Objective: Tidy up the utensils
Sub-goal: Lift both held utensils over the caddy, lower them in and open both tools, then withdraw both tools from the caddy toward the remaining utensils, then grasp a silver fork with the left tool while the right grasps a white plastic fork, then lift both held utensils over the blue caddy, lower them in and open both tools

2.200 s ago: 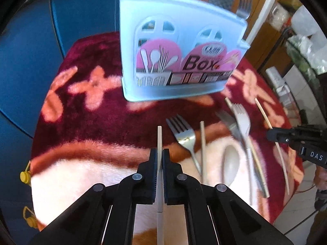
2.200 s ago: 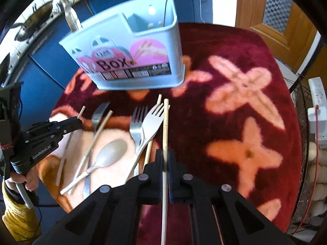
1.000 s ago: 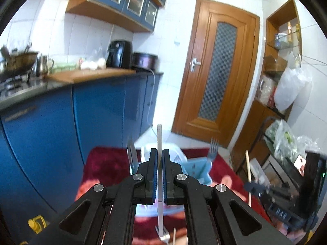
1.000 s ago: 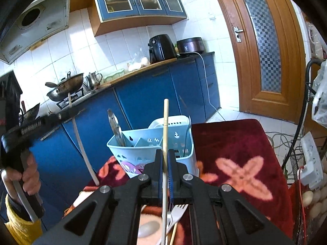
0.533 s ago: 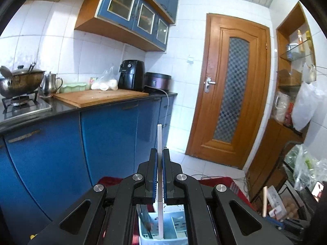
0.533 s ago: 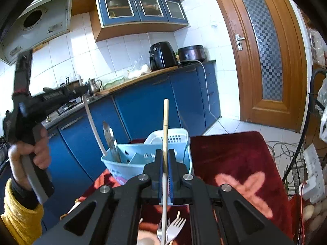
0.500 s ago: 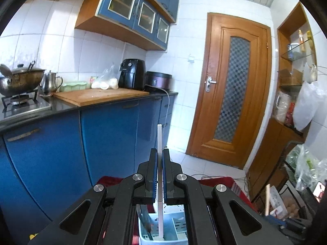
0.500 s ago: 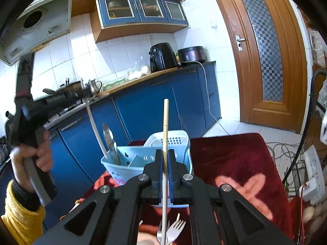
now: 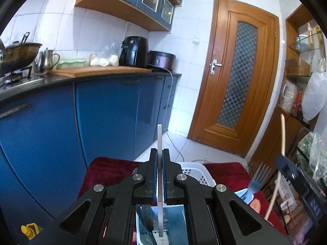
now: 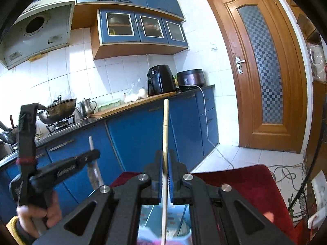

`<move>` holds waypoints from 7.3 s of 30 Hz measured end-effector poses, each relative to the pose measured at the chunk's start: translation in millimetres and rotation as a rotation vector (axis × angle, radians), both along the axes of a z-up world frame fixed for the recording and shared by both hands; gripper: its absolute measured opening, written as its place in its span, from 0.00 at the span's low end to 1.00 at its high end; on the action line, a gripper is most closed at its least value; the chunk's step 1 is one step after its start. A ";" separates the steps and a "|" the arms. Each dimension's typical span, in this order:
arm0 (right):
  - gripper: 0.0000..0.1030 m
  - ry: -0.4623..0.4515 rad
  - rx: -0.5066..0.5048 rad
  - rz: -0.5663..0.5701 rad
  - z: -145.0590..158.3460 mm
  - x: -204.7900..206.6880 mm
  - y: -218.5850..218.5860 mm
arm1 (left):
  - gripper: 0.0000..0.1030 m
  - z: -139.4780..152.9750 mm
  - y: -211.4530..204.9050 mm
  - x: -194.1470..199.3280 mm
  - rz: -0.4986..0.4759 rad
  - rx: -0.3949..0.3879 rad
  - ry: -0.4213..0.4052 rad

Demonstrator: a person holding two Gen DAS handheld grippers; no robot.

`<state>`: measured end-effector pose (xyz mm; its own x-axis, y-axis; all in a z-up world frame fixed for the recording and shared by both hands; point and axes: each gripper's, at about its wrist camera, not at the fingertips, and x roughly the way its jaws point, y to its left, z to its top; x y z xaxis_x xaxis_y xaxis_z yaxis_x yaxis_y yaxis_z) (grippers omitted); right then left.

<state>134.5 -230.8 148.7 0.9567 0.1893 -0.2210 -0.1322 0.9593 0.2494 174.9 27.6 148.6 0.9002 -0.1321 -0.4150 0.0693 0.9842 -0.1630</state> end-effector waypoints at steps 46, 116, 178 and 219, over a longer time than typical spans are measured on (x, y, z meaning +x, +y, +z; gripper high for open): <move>0.24 0.046 -0.039 0.053 2.4 -27.1 23.4 | 0.17 -10.1 -12.6 -50.9 -0.155 0.008 0.098; 0.22 0.614 0.128 0.099 -149.9 -66.6 10.9 | 0.18 -165.5 -19.5 -85.7 -0.245 -0.210 0.557; 0.06 0.203 0.112 0.061 -51.7 -115.9 1.9 | 0.01 42.5 6.6 -129.6 -0.219 -0.132 -0.041; 0.06 -0.103 -0.084 -0.188 -1.2 -23.7 10.9 | 0.01 -32.5 10.4 -37.2 -0.152 -0.150 0.035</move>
<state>110.8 -220.0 147.5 0.9917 -0.0099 -0.1282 0.0308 0.9864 0.1617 137.6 38.0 116.0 0.8504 -0.3282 -0.4112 0.2068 0.9272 -0.3123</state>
